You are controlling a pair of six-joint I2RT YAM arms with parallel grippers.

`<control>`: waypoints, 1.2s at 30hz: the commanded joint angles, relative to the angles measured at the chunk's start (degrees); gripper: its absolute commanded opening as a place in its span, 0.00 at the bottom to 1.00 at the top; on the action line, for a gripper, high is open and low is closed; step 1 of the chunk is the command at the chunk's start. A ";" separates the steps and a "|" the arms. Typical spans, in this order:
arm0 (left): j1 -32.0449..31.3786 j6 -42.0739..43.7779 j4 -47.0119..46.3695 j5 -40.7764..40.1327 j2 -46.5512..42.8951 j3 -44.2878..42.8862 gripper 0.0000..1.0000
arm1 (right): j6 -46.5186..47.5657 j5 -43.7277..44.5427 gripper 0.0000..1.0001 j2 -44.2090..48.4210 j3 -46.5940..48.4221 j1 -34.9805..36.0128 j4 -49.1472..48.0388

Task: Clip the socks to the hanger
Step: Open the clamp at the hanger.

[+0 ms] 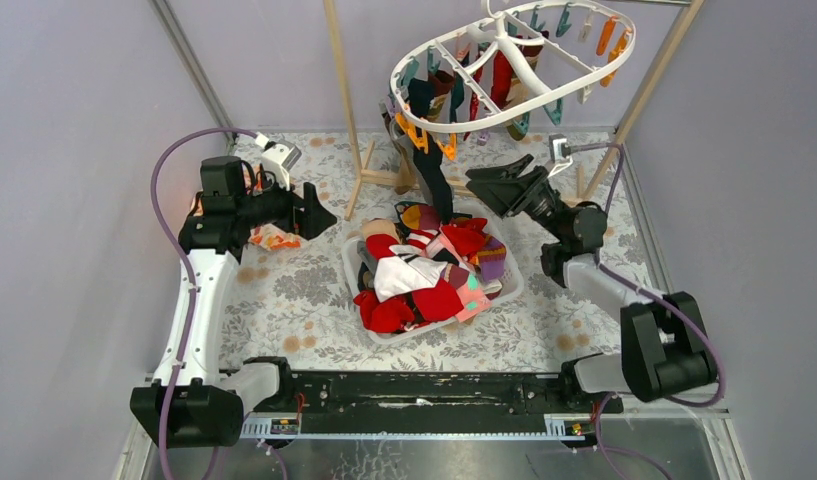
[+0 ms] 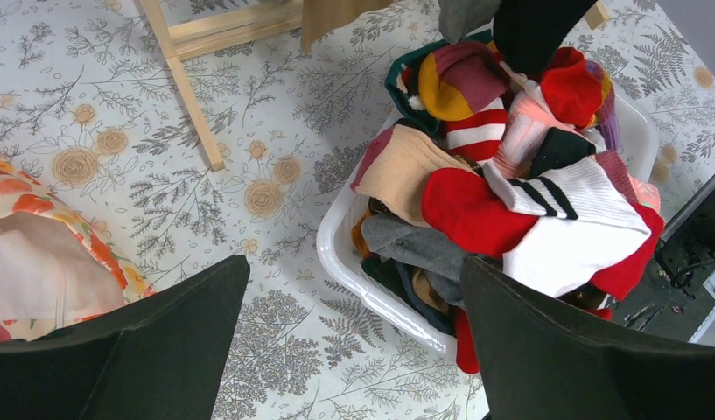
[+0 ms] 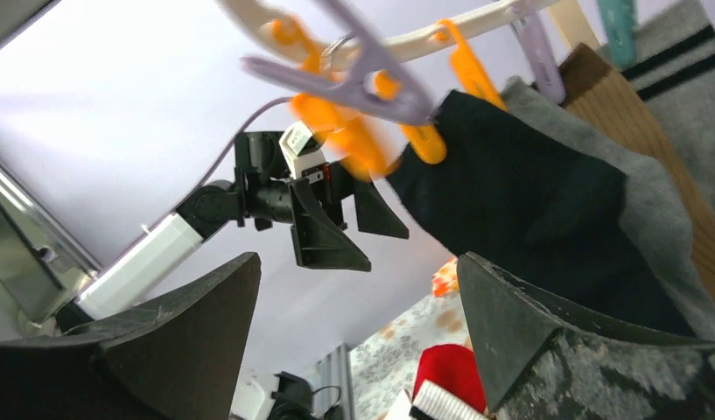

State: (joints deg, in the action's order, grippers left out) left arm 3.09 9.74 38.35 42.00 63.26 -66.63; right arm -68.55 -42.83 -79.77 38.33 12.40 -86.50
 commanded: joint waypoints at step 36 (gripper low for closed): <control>-0.58 2.97 1.14 1.61 0.37 -2.72 0.99 | 11.98 12.95 0.42 -5.25 10.99 9.48 -7.14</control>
State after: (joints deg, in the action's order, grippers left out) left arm 2.66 11.62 39.53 42.68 63.16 -67.64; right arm -57.06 -31.09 -88.38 49.23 21.71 -89.76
